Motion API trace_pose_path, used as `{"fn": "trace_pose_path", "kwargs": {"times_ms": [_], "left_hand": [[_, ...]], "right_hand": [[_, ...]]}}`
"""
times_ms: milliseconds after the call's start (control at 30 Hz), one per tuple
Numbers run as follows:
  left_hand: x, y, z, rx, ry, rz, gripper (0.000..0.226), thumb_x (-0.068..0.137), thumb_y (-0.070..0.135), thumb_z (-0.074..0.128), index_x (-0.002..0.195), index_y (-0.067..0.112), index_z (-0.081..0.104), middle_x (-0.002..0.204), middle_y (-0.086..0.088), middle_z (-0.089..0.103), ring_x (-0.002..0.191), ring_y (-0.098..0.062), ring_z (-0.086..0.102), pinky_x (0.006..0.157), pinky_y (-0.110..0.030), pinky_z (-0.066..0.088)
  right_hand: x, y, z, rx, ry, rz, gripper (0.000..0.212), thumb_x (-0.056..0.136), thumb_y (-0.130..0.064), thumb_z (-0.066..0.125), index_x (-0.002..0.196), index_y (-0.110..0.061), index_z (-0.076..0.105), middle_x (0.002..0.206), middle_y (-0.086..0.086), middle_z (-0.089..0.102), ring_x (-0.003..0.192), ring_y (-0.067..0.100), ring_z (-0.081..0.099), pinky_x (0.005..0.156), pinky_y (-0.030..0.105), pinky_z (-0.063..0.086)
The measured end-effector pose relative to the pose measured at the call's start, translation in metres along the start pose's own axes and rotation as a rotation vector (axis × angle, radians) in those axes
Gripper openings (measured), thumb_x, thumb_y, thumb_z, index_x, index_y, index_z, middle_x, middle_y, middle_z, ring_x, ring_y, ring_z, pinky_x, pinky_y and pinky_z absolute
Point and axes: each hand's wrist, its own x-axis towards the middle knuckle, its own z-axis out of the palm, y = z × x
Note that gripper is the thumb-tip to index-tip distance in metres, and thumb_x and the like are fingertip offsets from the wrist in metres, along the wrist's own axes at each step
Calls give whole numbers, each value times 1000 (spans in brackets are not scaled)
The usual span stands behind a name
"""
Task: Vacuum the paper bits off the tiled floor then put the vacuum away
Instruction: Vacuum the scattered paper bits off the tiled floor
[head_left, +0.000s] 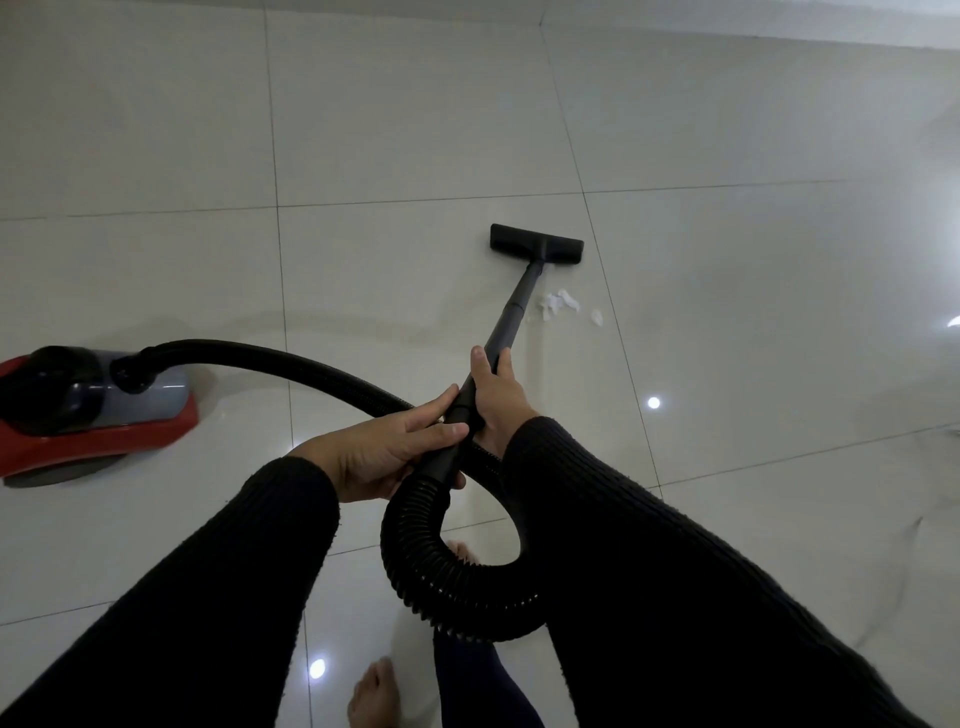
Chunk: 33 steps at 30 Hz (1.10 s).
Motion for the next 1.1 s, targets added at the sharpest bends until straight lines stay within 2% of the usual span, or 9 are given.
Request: {"fn": "trace_pose_path", "kwargs": {"times_ms": [67, 200, 367, 467, 567, 733, 967, 1033, 1100], "left_hand": [[-6, -8, 0, 11, -14, -8, 83, 80, 35, 63, 146, 45, 13, 105, -14, 62, 84, -20, 65, 92, -52, 47], [-18, -21, -1, 33, -30, -8, 83, 81, 34, 62, 146, 45, 13, 106, -13, 62, 84, -19, 66, 87, -49, 51], [-29, -42, -8, 62, -41, -25, 84, 79, 39, 66, 145, 49, 15, 103, -17, 65, 90, -25, 62, 99, -59, 40], [-35, -55, -8, 67, -44, -26, 83, 79, 38, 65, 145, 49, 15, 98, -15, 66, 89, -25, 63, 98, -57, 41], [-40, -67, -9, 70, -55, -34, 82, 80, 37, 64, 145, 48, 15, 103, -17, 63, 93, -28, 60, 98, -58, 42], [-50, -85, -9, 70, -69, -33, 83, 80, 35, 64, 146, 47, 15, 98, -14, 64, 87, -23, 64, 94, -53, 46], [-57, -110, -7, 59, -81, -52, 82, 81, 35, 64, 146, 48, 15, 96, -13, 65, 87, -24, 64, 89, -51, 50], [-59, -114, -3, 52, -79, -46, 82, 81, 34, 63, 146, 47, 15, 92, -10, 65, 85, -22, 65, 83, -46, 54], [-60, -118, 2, 50, -81, -46, 82, 81, 35, 62, 146, 47, 14, 90, -9, 66, 86, -23, 64, 86, -48, 52]], "right_hand": [[-7, 9, 1, -4, 19, -7, 66, 101, -41, 44, 154, -38, 5, 151, 5, 33, 109, 21, 49, 101, 45, 47], [-19, 24, 4, 19, 38, -5, 66, 101, -41, 45, 154, -38, 5, 152, 4, 32, 117, 24, 49, 103, 47, 46], [-33, 46, 11, 64, 40, -18, 67, 101, -39, 45, 154, -37, 5, 154, 5, 30, 125, 26, 47, 100, 42, 48], [-41, 59, 14, 71, 46, -26, 66, 101, -38, 45, 154, -36, 5, 153, 5, 31, 113, 22, 48, 96, 39, 48], [-46, 72, 15, 76, 62, -27, 67, 101, -39, 45, 154, -36, 5, 153, 5, 31, 119, 24, 48, 99, 42, 48], [-56, 92, 17, 78, 72, -19, 66, 101, -40, 45, 154, -37, 5, 151, 3, 32, 107, 19, 47, 100, 43, 47], [-65, 118, 17, 99, 80, 1, 67, 100, -41, 46, 153, -39, 5, 153, 4, 30, 125, 26, 47, 100, 45, 47], [-68, 122, 14, 90, 83, 8, 67, 100, -41, 46, 153, -39, 5, 153, 4, 30, 121, 23, 48, 103, 46, 45], [-72, 124, 10, 81, 82, 15, 67, 100, -41, 46, 153, -40, 5, 153, 3, 31, 113, 21, 47, 102, 45, 46]]}}
